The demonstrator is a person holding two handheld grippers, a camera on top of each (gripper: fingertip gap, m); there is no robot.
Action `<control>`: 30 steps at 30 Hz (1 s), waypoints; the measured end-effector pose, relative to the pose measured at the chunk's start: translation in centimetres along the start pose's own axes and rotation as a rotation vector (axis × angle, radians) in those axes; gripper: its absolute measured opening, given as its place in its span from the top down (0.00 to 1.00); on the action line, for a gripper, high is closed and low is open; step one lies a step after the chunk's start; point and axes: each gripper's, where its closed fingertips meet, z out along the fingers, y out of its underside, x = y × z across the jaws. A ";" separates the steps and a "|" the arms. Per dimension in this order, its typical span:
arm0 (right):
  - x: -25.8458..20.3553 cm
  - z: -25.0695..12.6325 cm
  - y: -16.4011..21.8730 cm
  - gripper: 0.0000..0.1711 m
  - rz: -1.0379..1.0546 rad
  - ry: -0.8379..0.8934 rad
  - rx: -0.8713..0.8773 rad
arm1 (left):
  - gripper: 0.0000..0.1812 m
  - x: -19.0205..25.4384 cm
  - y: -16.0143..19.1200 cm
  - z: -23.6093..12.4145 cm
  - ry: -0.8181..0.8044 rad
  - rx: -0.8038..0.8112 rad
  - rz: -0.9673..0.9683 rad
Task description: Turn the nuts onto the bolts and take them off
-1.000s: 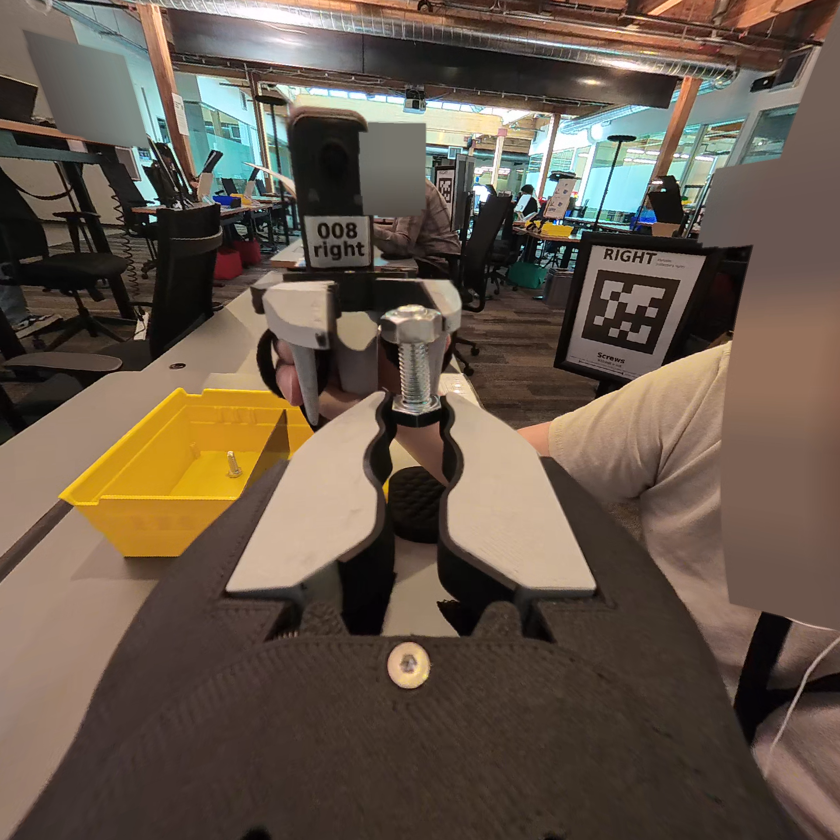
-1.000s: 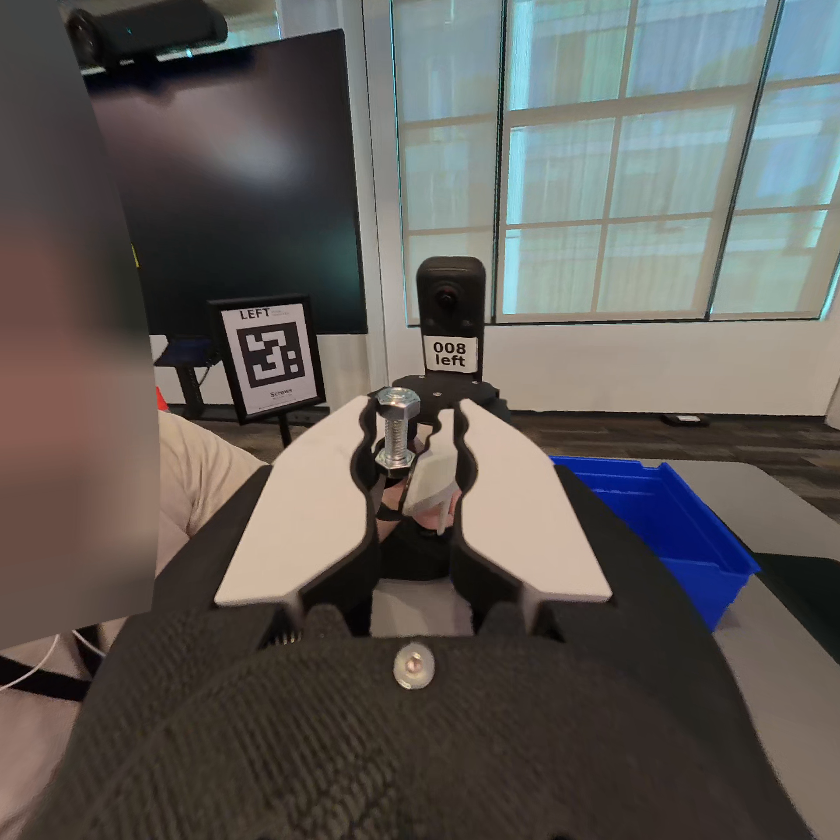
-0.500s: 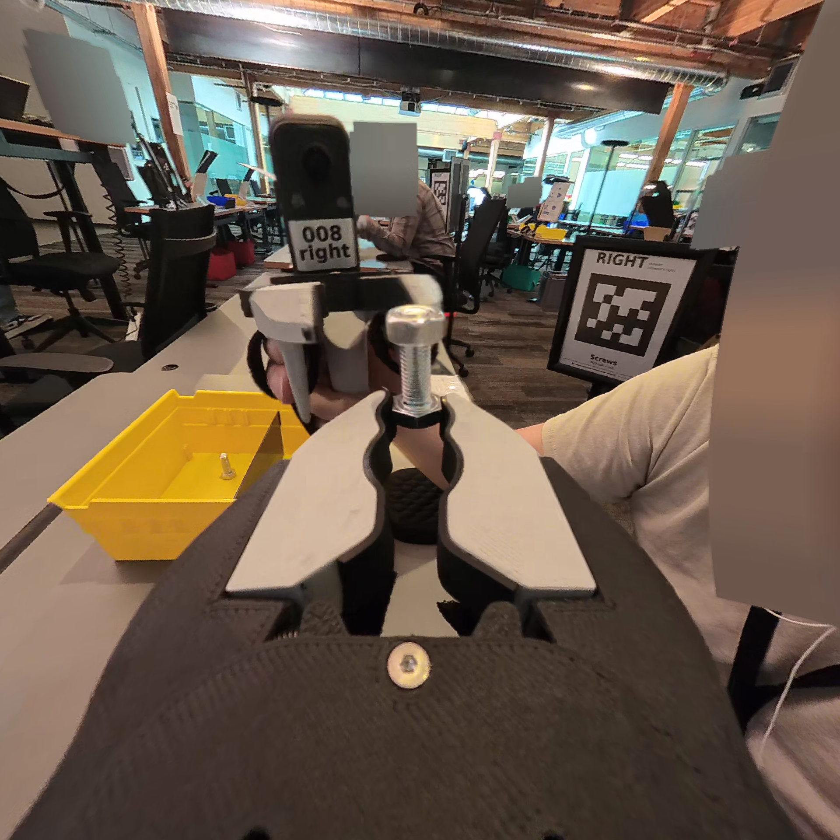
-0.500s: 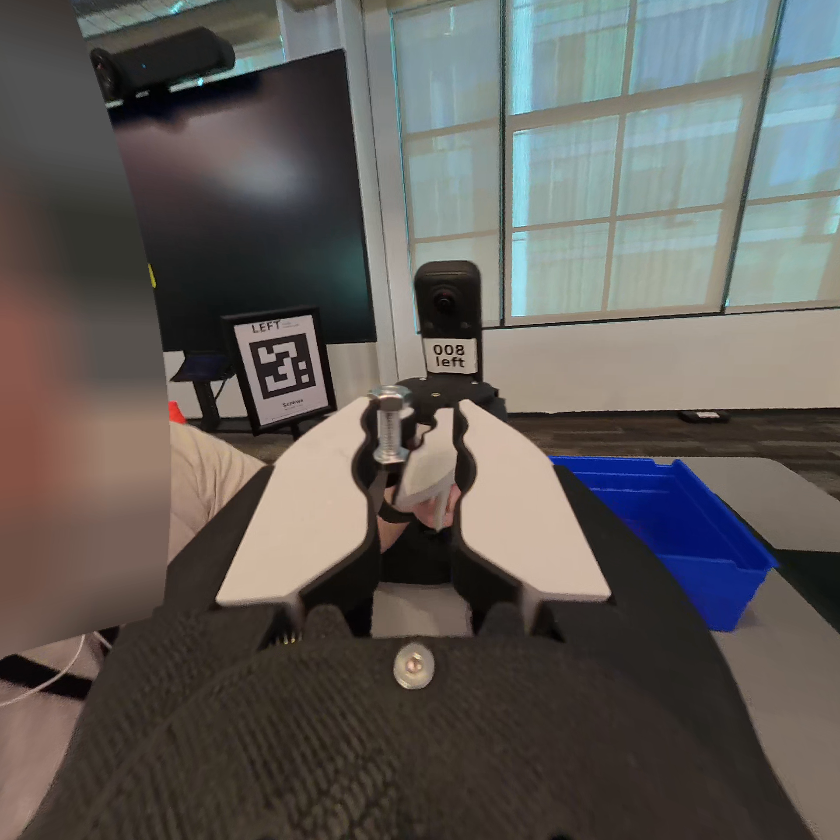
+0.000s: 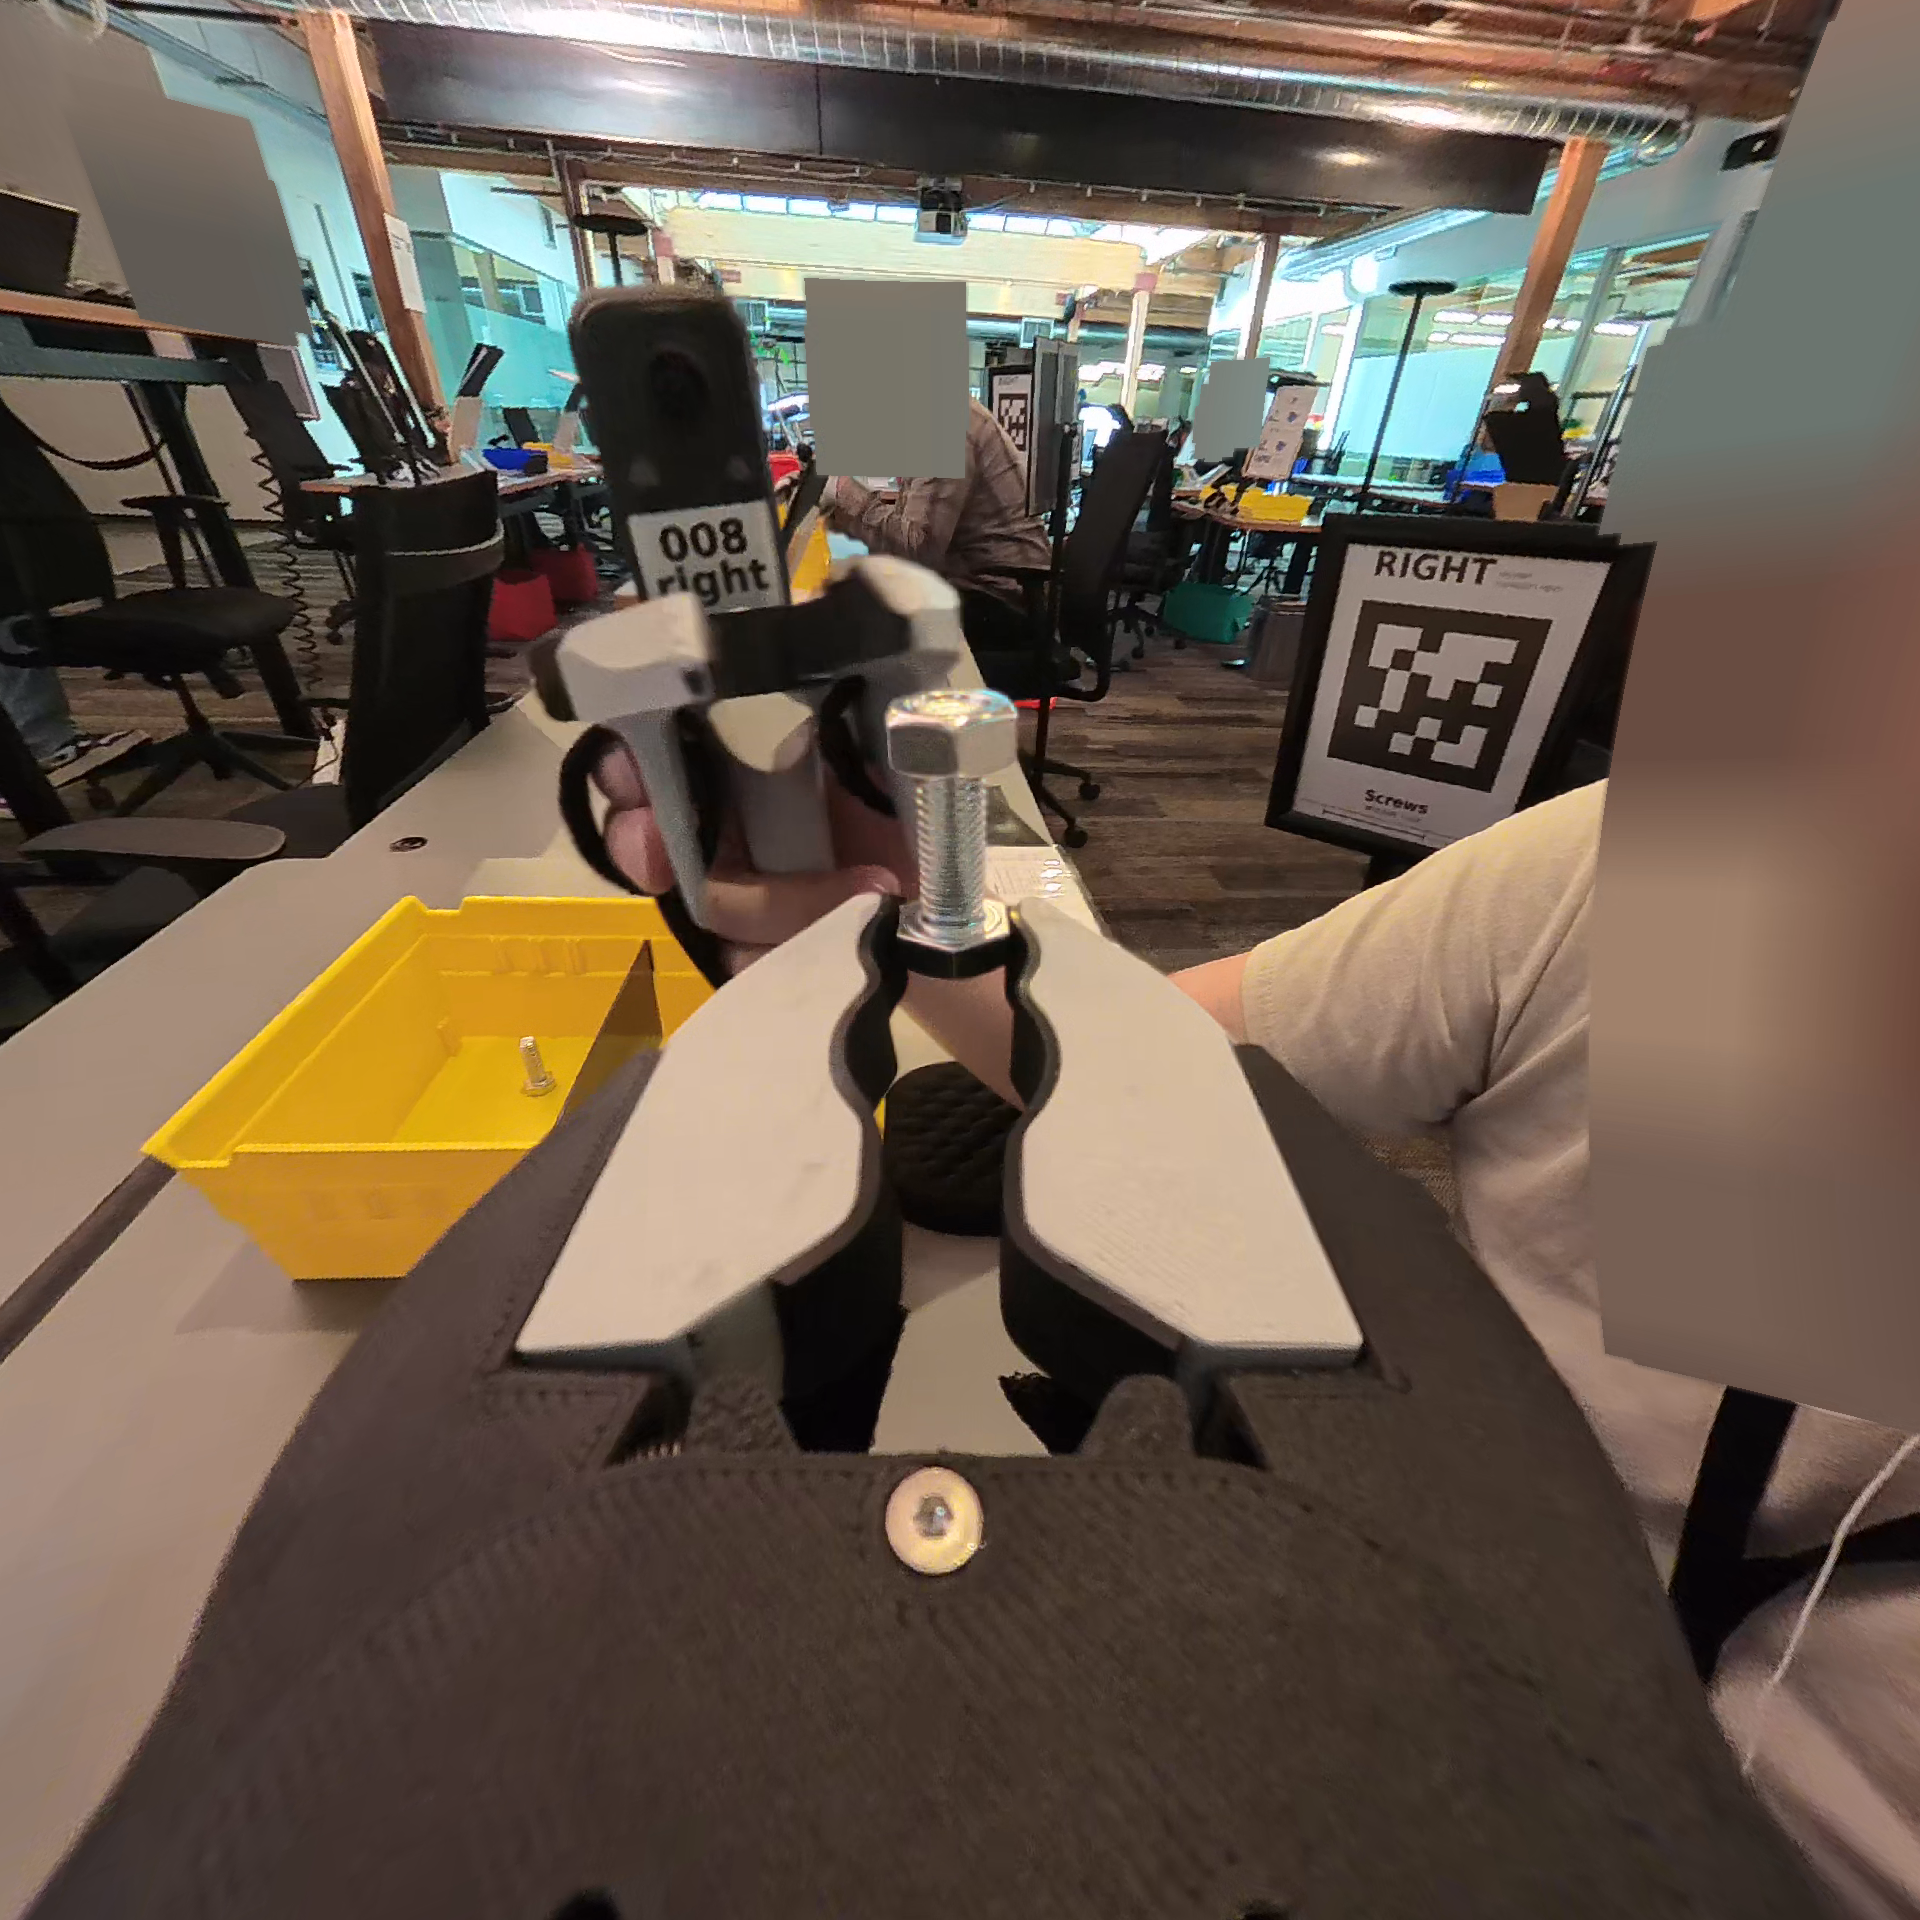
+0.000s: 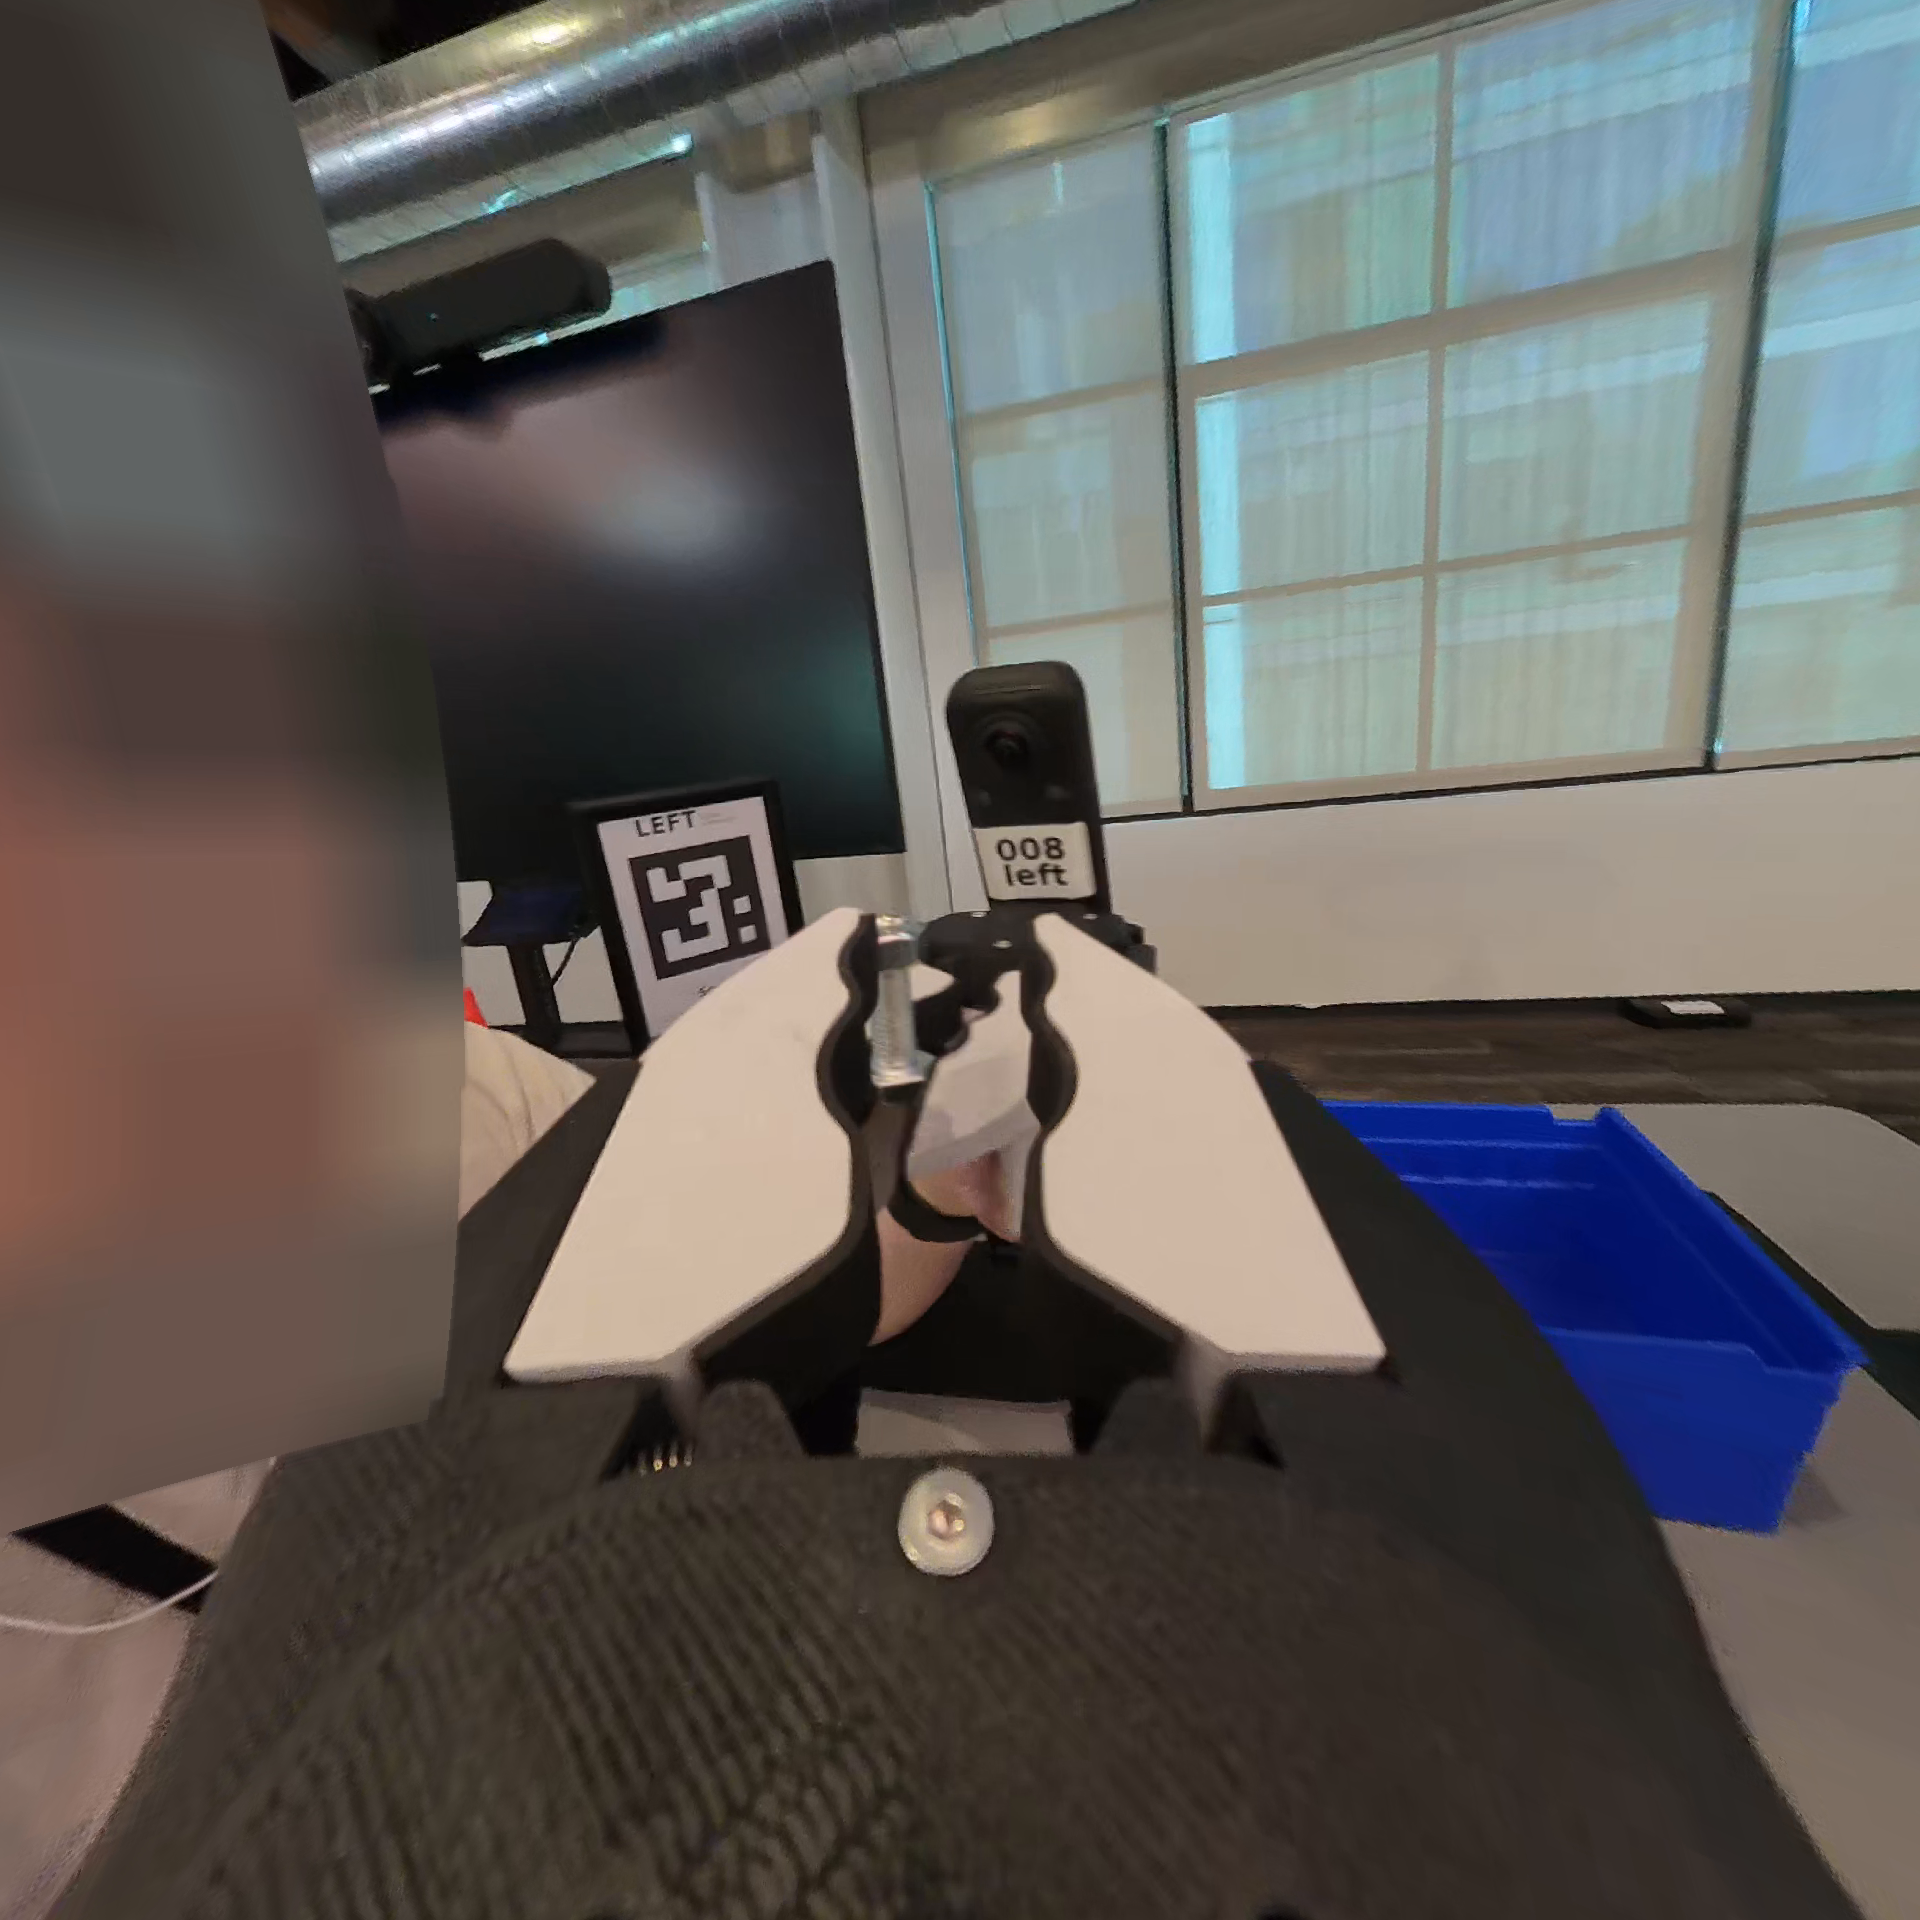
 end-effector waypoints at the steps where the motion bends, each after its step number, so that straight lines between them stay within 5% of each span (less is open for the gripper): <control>1: -0.5 0.4 0.3 0.84 -0.020 -0.007 -0.023 | 0.90 -0.1 0.1 0.1 -0.003 -0.007 0.003; 30: -1.2 1.6 1.7 0.82 -0.105 0.030 -0.127 | 0.90 -0.1 0.7 0.5 -0.004 -0.034 -0.002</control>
